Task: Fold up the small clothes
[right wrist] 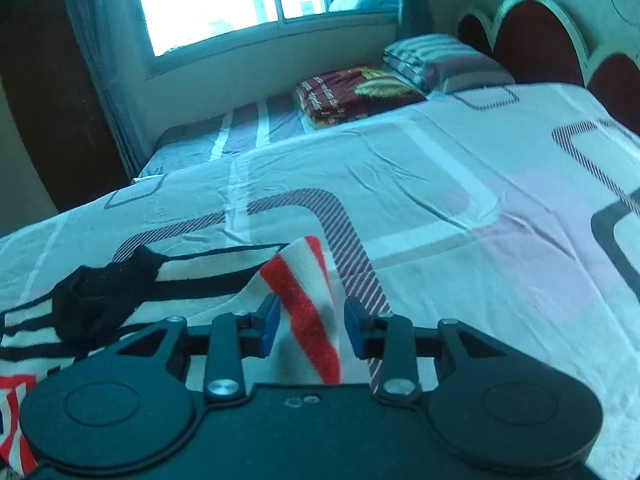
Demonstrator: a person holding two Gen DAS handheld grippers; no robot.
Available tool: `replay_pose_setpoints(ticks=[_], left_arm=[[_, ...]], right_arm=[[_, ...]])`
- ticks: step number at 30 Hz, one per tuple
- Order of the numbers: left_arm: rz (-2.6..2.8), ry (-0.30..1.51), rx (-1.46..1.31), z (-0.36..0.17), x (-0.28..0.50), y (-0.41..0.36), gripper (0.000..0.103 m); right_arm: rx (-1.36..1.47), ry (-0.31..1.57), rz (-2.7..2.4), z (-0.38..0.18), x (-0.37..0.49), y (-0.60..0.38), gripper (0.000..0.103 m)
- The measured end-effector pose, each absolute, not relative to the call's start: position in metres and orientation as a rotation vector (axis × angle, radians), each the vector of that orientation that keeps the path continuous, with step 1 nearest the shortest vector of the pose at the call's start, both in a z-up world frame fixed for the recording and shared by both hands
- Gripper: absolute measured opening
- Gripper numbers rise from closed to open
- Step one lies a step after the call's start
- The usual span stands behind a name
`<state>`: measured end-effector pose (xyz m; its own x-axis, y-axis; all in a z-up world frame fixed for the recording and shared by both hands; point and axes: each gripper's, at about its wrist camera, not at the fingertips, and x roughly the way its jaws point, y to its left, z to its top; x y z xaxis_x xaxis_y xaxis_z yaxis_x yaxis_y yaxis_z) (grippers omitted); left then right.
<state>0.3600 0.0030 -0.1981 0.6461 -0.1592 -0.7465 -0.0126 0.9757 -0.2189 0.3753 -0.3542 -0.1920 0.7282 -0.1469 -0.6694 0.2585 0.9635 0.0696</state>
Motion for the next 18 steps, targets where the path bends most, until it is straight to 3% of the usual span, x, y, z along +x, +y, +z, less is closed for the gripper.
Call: replay_pose_setpoints(ticks=[1,3,5,6,7,9,18], left_arm=[[-0.081,0.896,-0.212,-0.204,0.362,0.008,0.036],[-0.085,0.888,-0.229,-0.2,0.356,0.016,0.036],[-0.052,0.867,-0.245,-0.191,0.348,0.029,0.051],[-0.037,0.857,-0.261,-0.187,0.343,0.037,0.07],[-0.013,0.841,-0.282,-0.184,0.337,0.049,0.083],[0.055,0.812,-0.31,-0.18,0.325,0.074,0.088],[0.315,0.828,-0.614,-0.209,0.285,0.22,0.088]], right_arm=[[0.166,0.773,-0.239,-0.2,0.378,-0.355,0.036],[0.22,0.755,-0.258,-0.194,0.373,-0.357,0.037],[0.173,0.713,-0.227,-0.181,0.363,-0.34,0.04],[0.156,0.701,-0.206,-0.176,0.358,-0.33,0.046],[0.151,0.689,-0.17,-0.171,0.352,-0.317,0.054],[0.143,0.66,-0.094,-0.163,0.341,-0.289,0.064],[0.067,0.728,0.231,-0.174,0.333,-0.154,0.056]])
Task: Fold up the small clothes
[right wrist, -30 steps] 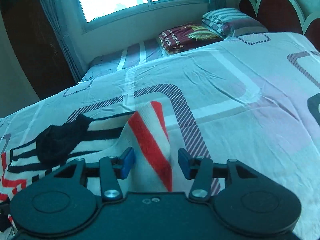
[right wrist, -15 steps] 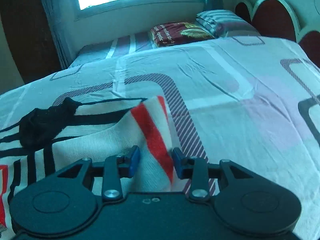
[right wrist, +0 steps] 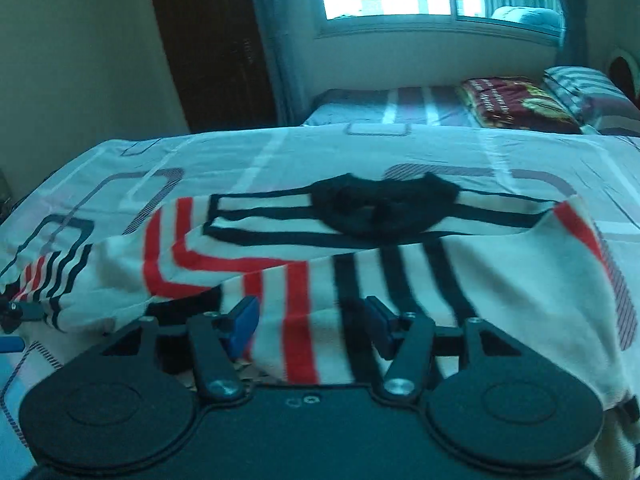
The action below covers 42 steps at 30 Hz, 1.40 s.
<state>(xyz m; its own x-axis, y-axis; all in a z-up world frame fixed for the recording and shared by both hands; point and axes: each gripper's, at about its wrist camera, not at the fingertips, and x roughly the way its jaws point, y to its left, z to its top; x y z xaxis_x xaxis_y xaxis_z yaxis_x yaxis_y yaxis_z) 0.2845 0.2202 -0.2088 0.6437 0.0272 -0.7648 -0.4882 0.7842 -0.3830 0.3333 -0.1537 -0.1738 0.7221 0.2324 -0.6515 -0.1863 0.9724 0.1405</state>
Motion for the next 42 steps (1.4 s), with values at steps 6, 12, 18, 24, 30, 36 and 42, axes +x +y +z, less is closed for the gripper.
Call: replay_pose_setpoints(ticks=[6,12,18,24,30,36,42], left_arm=[[0.39,0.764,-0.785,-0.236,0.27,0.291,0.082],[0.388,0.693,-0.89,-0.255,0.287,0.32,0.028],[0.354,0.643,-0.959,-0.262,0.314,0.331,0.024],[0.357,0.62,-0.909,-0.243,0.327,0.323,0.006],[0.089,0.504,-0.636,-0.163,0.347,0.249,0.006],[-0.266,0.525,-0.458,-0.135,0.385,0.106,0.006],[-0.481,0.686,-0.175,-0.173,0.401,-0.055,0.006]], right_arm=[[0.061,0.744,0.298,-0.177,0.337,-0.102,0.057],[0.05,0.76,0.298,-0.186,0.346,-0.078,0.058],[0.032,0.759,0.271,-0.188,0.351,-0.073,0.058],[-0.024,0.8,0.22,-0.203,0.357,-0.071,0.058],[0.067,0.793,0.259,-0.198,0.354,-0.084,0.057],[0.243,0.725,0.188,-0.164,0.33,-0.157,0.059],[0.327,0.709,0.022,-0.158,0.296,-0.253,0.061]])
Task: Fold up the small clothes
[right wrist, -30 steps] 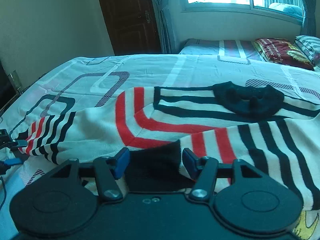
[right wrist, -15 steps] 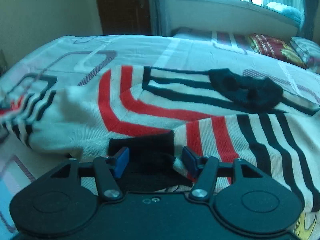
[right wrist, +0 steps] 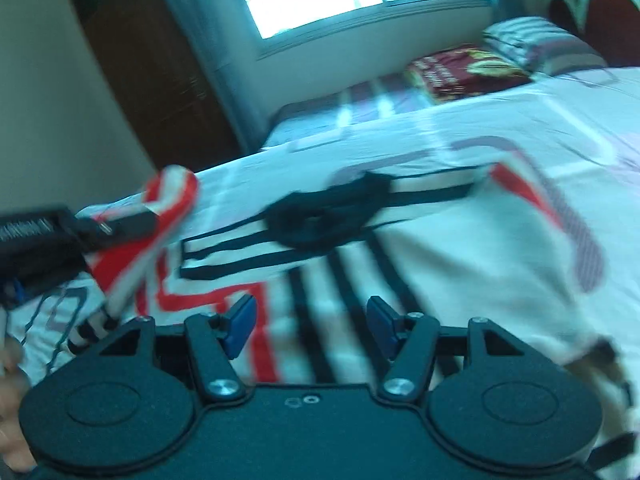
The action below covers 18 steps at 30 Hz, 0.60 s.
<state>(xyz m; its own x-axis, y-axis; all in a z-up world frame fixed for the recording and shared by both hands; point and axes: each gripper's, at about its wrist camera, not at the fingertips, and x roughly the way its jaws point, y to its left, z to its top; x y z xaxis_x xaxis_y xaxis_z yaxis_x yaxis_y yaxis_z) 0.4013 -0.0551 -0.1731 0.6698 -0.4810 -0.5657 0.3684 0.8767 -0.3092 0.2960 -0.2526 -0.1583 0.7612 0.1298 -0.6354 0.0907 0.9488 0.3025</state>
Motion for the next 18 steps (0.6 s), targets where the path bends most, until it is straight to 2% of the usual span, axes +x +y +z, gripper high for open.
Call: replay_pose_setpoints(ticks=[3,5,6,7,11,12,13,15,18], left_arm=[[-0.508,0.754,0.036,-0.184,0.387,-0.116,0.006],[-0.506,0.707,0.073,-0.178,0.372,-0.13,0.023],[-0.512,0.697,0.062,-0.174,0.37,-0.133,0.041],[-0.499,0.682,0.053,-0.165,0.365,-0.135,0.045],[-0.511,0.636,0.079,-0.151,0.362,-0.143,0.046],[-0.52,0.625,0.102,-0.149,0.36,-0.147,0.052],[-0.521,0.613,0.133,-0.148,0.357,-0.151,0.064],[-0.52,0.582,0.174,-0.147,0.353,-0.158,0.078],[-0.557,0.631,0.177,-0.146,0.356,-0.166,0.079]], right_arm=[[0.366,0.727,-0.018,-0.165,0.282,-0.282,0.062],[0.382,0.73,-0.02,-0.17,0.275,-0.293,0.062],[0.391,0.73,-0.017,-0.171,0.274,-0.296,0.063],[0.403,0.727,-0.019,-0.172,0.273,-0.3,0.06],[0.437,0.718,-0.03,-0.173,0.273,-0.314,0.061],[0.423,0.723,-0.038,-0.172,0.275,-0.315,0.062],[0.406,0.732,-0.046,-0.173,0.275,-0.316,0.062],[0.383,0.737,-0.055,-0.173,0.273,-0.318,0.062],[0.376,0.742,-0.065,-0.176,0.267,-0.325,0.061]])
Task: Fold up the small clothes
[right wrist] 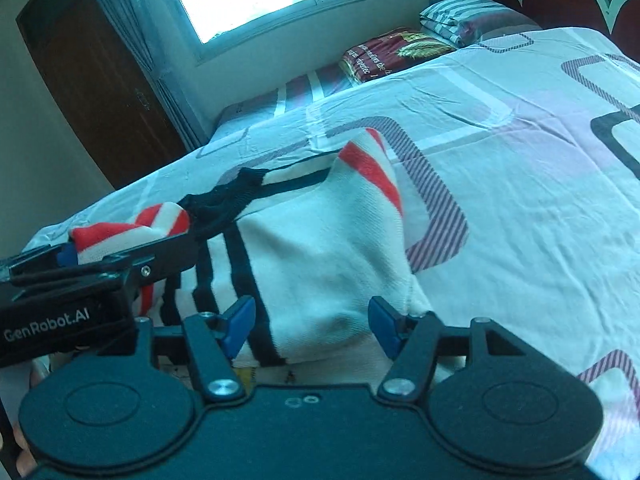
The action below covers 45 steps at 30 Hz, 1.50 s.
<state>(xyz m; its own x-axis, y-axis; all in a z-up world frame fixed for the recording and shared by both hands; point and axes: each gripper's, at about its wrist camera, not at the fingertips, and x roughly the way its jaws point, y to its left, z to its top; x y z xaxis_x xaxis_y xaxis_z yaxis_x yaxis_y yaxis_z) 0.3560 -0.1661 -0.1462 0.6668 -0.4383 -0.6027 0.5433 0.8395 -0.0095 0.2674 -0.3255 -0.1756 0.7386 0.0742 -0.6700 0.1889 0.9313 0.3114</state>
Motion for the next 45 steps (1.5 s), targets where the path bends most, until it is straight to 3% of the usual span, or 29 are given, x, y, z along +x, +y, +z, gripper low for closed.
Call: replay_pose_setpoints(ticks=[4,7,11,17,19,22,25,30,33,38,41,42,45], left_arm=[[-0.636,0.647,0.161,-0.141,0.356,-0.172,0.081],[-0.709,0.743,0.053,-0.147,0.367,-0.17,0.089],[-0.729,0.789,0.005,-0.15,0.369,-0.172,0.089],[-0.665,0.764,0.223,-0.141,0.358,-0.203,0.091],[-0.771,0.871,0.053,-0.14,0.371,-0.189,0.101],[-0.712,1.024,-0.207,-0.153,0.394,-0.162,0.102],[-0.637,0.996,-0.378,-0.153,0.396,-0.122,0.102],[-0.399,0.88,-0.278,-0.15,0.391,-0.065,0.102],[-0.271,0.861,-0.188,-0.162,0.391,-0.03,0.102],[-0.128,0.888,-0.132,-0.193,0.393,0.017,0.102],[-0.089,0.888,-0.179,-0.205,0.4,0.037,0.102],[-0.083,0.878,-0.199,-0.208,0.403,0.042,0.102],[-0.051,0.854,-0.257,-0.212,0.417,0.057,0.102]], right_arm=[[0.387,0.729,-0.059,-0.174,0.264,-0.331,0.061],[0.37,0.703,-0.081,-0.169,0.261,-0.334,0.063],[0.382,0.692,-0.102,-0.169,0.253,-0.345,0.063],[0.344,0.711,-0.129,-0.173,0.251,-0.341,0.063],[0.346,0.694,-0.132,-0.17,0.25,-0.341,0.063],[0.334,0.688,-0.105,-0.166,0.251,-0.336,0.063],[0.316,0.68,-0.068,-0.162,0.255,-0.325,0.063],[0.353,0.713,0.03,-0.162,0.274,-0.302,0.064],[0.319,0.743,0.046,-0.166,0.284,-0.286,0.076],[0.368,0.761,0.013,-0.176,0.296,-0.288,0.07],[0.365,0.757,-0.014,-0.18,0.301,-0.291,0.042],[0.378,0.762,-0.018,-0.182,0.303,-0.293,0.027],[0.361,0.763,-0.034,-0.186,0.305,-0.292,0.023]])
